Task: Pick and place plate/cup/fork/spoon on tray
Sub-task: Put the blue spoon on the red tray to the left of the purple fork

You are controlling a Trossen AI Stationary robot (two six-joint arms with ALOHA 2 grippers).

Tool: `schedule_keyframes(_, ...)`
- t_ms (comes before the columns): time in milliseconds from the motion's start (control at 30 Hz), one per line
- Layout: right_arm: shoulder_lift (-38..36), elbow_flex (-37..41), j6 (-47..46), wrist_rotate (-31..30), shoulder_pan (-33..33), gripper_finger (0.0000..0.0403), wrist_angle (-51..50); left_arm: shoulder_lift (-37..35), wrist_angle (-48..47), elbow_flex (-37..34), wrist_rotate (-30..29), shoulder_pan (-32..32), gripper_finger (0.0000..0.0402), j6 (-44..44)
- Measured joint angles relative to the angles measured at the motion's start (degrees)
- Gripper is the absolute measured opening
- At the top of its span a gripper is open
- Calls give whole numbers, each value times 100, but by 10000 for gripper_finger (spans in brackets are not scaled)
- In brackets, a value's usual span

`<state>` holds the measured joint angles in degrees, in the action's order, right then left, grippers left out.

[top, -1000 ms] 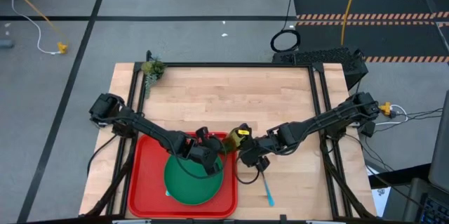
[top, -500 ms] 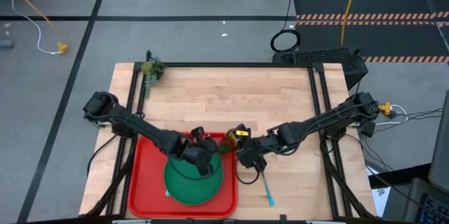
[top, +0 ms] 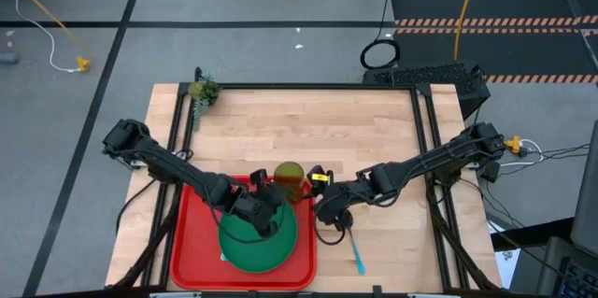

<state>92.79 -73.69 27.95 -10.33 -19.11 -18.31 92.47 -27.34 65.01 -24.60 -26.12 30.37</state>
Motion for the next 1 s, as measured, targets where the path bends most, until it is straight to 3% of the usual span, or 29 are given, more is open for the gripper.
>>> schedule_keyframes(267,-33,2,-42,-4,-9,170,133,-85,-71,0,-36,-142,35,89)
schedule_keyframes(500,-362,2,-615,-13,-188,172,-160,-312,-265,8,-275,-381,35,190)
schedule_keyframes(833,-707,7,-3238,-1205,-968,172,-2061,-581,-447,5,-758,-809,35,273)
schedule_keyframes(1000,-692,9,-4760,-1378,-1555,172,-2632,-652,-352,3,-777,-880,35,129)
